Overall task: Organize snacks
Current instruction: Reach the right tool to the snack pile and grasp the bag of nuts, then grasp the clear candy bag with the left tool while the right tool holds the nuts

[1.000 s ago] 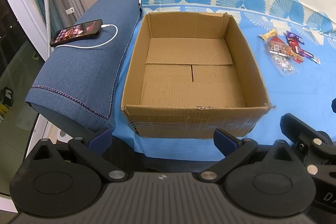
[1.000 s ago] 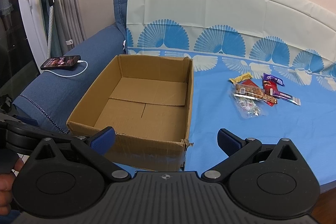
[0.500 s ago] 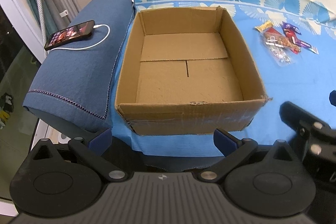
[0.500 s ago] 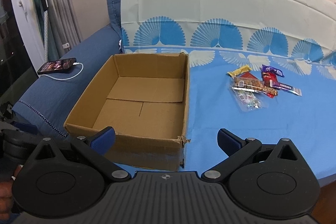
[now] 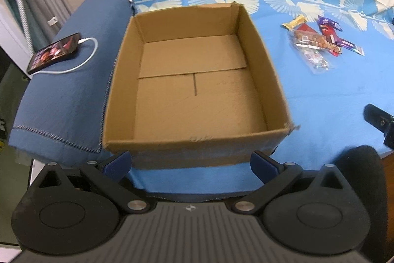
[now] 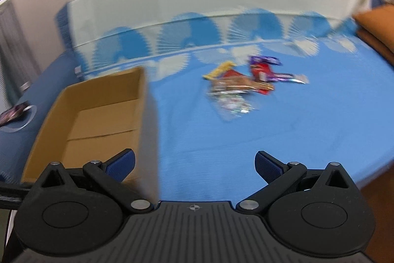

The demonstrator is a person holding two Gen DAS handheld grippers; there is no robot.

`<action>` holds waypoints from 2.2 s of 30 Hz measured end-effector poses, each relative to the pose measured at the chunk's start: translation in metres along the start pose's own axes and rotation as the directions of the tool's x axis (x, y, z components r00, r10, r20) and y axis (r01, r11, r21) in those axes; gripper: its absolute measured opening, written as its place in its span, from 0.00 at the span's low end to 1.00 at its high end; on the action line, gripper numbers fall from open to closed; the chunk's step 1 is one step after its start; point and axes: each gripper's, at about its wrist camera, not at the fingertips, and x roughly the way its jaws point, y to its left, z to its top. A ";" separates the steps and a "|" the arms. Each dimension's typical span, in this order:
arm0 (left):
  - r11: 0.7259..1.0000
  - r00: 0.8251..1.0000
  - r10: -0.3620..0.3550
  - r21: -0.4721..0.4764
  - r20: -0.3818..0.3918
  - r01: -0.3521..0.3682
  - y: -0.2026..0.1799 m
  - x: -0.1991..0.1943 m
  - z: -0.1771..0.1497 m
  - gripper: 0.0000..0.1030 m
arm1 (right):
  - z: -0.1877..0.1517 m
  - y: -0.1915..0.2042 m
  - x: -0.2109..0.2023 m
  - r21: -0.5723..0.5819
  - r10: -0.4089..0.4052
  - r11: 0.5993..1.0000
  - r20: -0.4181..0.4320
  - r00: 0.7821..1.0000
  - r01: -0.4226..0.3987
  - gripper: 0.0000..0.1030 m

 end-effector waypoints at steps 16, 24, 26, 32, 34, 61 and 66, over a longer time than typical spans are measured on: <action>1.000 0.999 0.012 -0.004 -0.034 -0.012 -0.048 0.041 0.095 1.00 | 0.084 -0.137 0.196 0.580 0.158 0.803 0.013 0.987 -0.136 1.00; 0.998 0.995 0.059 -0.031 -0.079 -0.062 -0.038 0.070 0.128 1.00 | 0.101 -0.156 0.345 0.838 0.137 0.543 -0.035 0.990 -0.046 1.00; 0.998 0.995 0.063 -0.023 -0.082 -0.065 -0.038 0.075 0.133 1.00 | 0.095 -0.157 0.370 0.866 0.178 0.497 -0.031 0.984 -0.062 1.00; 0.999 0.997 0.044 -0.005 -0.059 -0.044 -0.054 0.081 0.146 1.00 | 0.091 -0.160 0.373 0.846 0.171 0.519 0.037 0.985 -0.122 0.22; 1.000 0.999 0.015 0.008 -0.048 -0.015 -0.068 0.080 0.152 1.00 | 0.089 -0.169 0.352 0.829 0.161 0.541 0.065 0.985 -0.143 0.20; 0.978 0.901 -0.206 -0.056 -0.382 0.200 -0.319 0.329 0.246 1.00 | 0.051 -0.287 0.254 0.586 -0.171 0.768 -0.202 0.964 0.259 0.88; 0.988 0.917 -0.157 -0.056 -0.366 0.147 -0.333 0.327 0.249 1.00 | 0.043 -0.275 0.266 0.479 -0.213 0.832 -0.188 0.959 0.279 1.00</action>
